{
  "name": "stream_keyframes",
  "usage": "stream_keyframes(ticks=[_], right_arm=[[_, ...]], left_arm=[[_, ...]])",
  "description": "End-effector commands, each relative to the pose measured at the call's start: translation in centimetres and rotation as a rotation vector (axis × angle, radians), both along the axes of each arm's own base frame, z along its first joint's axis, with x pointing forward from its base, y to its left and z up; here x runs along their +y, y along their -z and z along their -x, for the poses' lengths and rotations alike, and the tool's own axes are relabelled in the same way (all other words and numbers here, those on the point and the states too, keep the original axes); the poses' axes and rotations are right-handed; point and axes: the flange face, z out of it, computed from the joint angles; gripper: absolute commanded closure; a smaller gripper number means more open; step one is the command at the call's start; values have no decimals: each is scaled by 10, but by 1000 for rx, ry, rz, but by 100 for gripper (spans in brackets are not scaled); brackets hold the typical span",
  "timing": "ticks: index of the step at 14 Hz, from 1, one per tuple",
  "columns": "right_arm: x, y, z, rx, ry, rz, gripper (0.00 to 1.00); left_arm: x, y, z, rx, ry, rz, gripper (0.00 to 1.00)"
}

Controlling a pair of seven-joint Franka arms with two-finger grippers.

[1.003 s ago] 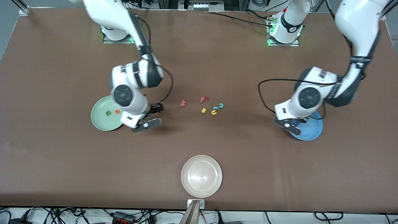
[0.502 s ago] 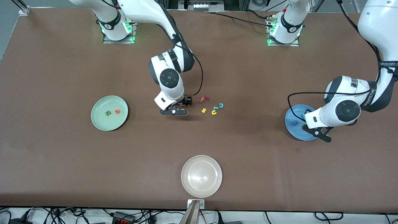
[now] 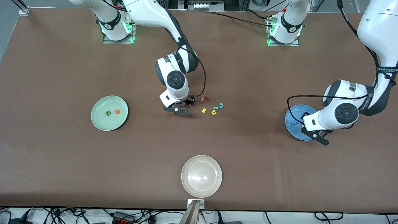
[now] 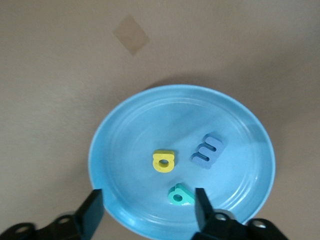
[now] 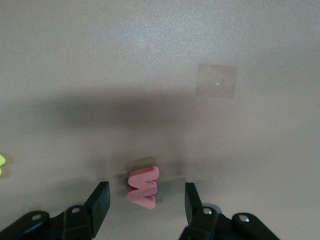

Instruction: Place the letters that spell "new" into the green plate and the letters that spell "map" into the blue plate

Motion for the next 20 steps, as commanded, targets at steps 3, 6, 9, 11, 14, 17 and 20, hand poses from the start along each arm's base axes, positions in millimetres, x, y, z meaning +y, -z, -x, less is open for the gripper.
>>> stream_keyframes(ticks=[3, 6, 9, 11, 14, 17, 20], right_arm=[[7, 7, 9, 10, 9, -8, 50], [6, 7, 9, 10, 1, -8, 62], [-2, 4, 0, 10, 2, -14, 89], [-12, -3, -11, 7, 10, -23, 97], [-68, -46, -54, 0, 9, -42, 97], [-164, -77, -93, 60, -29, 27, 97], [-273, -78, -106, 162, -144, 17, 97]], left_arm=[[-26, -125, -21, 24, -44, -16, 0], [-20, -195, -30, 11, -132, 61, 0], [-9, -253, -26, 7, -218, 105, 0], [-7, -286, -15, -19, -261, 133, 0], [-13, -316, 6, -44, -351, 134, 0], [-16, -333, 42, -70, -422, 122, 0], [-19, -345, 78, -164, -530, 152, 0]])
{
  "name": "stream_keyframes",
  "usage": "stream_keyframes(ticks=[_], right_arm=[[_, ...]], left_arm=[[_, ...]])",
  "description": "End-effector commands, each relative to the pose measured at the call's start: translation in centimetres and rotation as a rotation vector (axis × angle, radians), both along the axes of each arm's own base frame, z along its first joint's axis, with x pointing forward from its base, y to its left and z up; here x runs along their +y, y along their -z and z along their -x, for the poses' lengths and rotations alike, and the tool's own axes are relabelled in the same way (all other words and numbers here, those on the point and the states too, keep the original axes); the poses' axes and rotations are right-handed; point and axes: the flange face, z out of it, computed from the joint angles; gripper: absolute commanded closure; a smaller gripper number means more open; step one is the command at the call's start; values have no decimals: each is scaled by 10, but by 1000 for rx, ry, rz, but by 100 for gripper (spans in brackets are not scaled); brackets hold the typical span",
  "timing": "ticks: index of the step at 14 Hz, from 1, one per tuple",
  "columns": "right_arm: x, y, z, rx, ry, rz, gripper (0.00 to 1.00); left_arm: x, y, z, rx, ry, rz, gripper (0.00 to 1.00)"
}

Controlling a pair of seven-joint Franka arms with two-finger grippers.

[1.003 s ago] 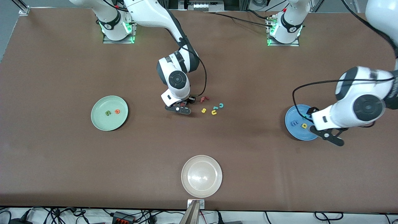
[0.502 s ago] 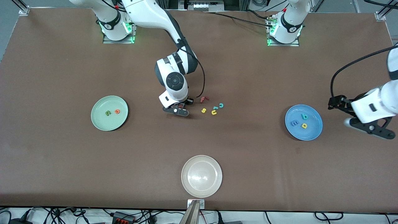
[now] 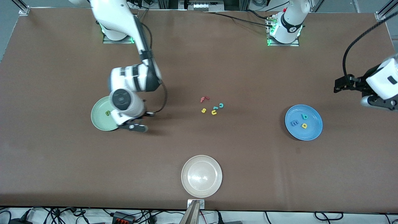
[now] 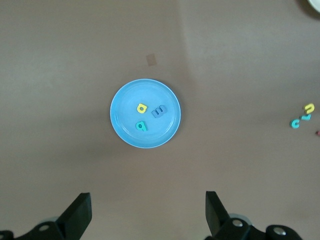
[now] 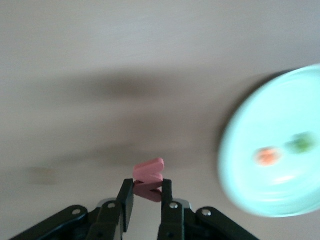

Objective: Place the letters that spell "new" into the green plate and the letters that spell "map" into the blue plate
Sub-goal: 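Carry the pink m to the green plate while the left gripper withdraws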

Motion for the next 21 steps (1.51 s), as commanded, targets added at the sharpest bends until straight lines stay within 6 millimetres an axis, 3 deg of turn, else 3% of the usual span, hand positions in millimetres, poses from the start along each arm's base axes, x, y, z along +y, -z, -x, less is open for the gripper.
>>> stream_keyframes(ticks=[1, 5, 15, 17, 18, 19, 20, 21], right_arm=[[-74, 9, 6, 94, -56, -60, 97], [-149, 40, 24, 178, -64, -100, 96], [-212, 61, 32, 211, -46, -121, 86], [-210, 64, 29, 194, -52, -108, 79], [-211, 64, 27, 180, -53, -103, 62], [-214, 64, 25, 167, -44, -97, 19], [-214, 62, 23, 159, -49, -96, 0], [-210, 60, 22, 157, -53, -95, 0]], left_arm=[[-3, 0, 46, -129, -53, 28, 0], [-2, 7, 53, -155, -45, 27, 0], [7, 8, 39, -117, -64, 31, 0], [8, 11, 40, -93, -80, 82, 0], [8, 11, 39, -93, -80, 83, 0], [7, 9, 39, -98, -78, 83, 0], [8, 4, 36, -107, -82, 83, 0], [8, 6, 29, -107, -82, 80, 0]])
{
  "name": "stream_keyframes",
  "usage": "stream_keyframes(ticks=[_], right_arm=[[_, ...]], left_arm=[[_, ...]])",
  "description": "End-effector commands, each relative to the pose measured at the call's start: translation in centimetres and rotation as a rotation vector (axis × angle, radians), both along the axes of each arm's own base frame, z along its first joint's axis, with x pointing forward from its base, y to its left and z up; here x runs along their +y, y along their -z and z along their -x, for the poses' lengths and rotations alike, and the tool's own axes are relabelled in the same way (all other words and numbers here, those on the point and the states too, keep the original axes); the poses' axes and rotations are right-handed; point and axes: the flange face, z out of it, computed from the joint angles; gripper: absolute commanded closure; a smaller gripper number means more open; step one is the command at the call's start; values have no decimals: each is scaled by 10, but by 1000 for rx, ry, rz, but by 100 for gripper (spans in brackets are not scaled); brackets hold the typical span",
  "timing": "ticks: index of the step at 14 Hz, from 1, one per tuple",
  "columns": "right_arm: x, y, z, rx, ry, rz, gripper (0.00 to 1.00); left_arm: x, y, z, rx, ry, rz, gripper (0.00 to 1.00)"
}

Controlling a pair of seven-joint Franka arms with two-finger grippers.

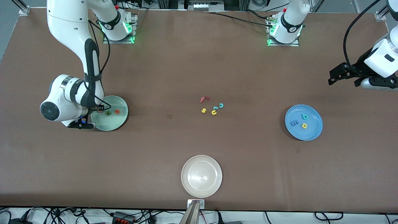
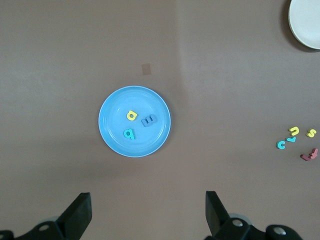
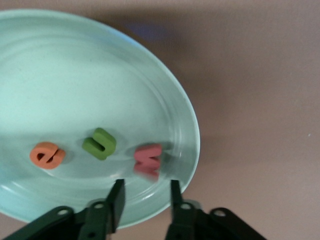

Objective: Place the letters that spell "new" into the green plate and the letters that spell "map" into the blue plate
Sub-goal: 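Release the pink m on the green plate and raise the right gripper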

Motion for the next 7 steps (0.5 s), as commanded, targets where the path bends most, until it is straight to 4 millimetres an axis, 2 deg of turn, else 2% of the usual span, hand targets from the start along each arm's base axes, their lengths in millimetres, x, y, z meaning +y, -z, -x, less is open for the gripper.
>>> stream_keyframes(ticks=[1, 7], right_arm=[[3, -6, -4, -24, 1, -24, 0], [6, -49, -36, -122, -12, -36, 0]], left_arm=[[2, -8, -15, 9, -8, 20, 0], [-3, -7, -11, 32, 6, 17, 0]])
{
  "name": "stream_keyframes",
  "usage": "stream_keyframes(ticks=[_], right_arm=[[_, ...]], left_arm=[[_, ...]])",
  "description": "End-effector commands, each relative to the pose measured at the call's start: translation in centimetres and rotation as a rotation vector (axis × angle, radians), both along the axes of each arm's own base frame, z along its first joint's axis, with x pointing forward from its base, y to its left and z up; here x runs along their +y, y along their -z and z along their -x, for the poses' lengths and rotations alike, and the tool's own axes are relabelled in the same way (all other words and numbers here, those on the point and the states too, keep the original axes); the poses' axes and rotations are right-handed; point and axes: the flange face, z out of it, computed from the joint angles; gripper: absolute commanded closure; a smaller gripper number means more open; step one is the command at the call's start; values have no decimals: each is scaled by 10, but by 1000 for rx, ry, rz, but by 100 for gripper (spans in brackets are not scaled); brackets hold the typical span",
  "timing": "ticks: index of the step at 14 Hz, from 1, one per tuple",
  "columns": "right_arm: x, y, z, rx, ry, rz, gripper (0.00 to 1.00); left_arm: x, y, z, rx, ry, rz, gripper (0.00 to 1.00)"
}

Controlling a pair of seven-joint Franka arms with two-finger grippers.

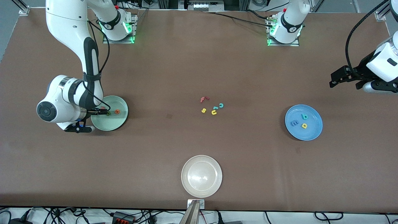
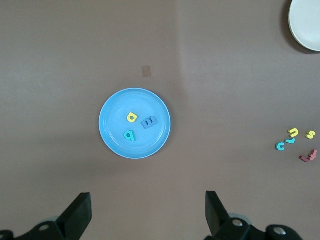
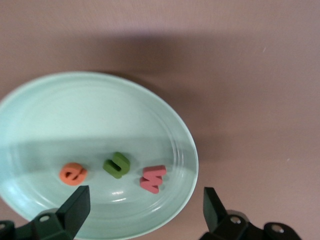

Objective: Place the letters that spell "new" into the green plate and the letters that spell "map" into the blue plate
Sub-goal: 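Release the pink m on the green plate and raise the right gripper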

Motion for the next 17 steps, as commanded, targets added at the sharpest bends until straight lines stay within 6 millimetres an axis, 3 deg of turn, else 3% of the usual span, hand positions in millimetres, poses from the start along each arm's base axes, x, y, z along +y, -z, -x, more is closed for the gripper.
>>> stream_keyframes(ticks=[1, 5, 9, 14, 17], right_arm=[[-6, -21, -12, -44, 12, -32, 0], [10, -44, -30, -104, 15, -88, 0], [14, -90, -35, -151, 146, -225, 0], [19, -190, -29, -251, 57, -128, 0], [3, -263, -26, -231, 30, -89, 0]], left_arm=[[-2, -6, -1, 12, 10, 0, 0], [-4, -7, -1, 9, 21, -21, 0], [-12, -8, 0, 7, 36, -22, 0], [-12, -9, 4, 27, 43, -65, 0], [-16, -11, 9, 60, 54, -73, 0]])
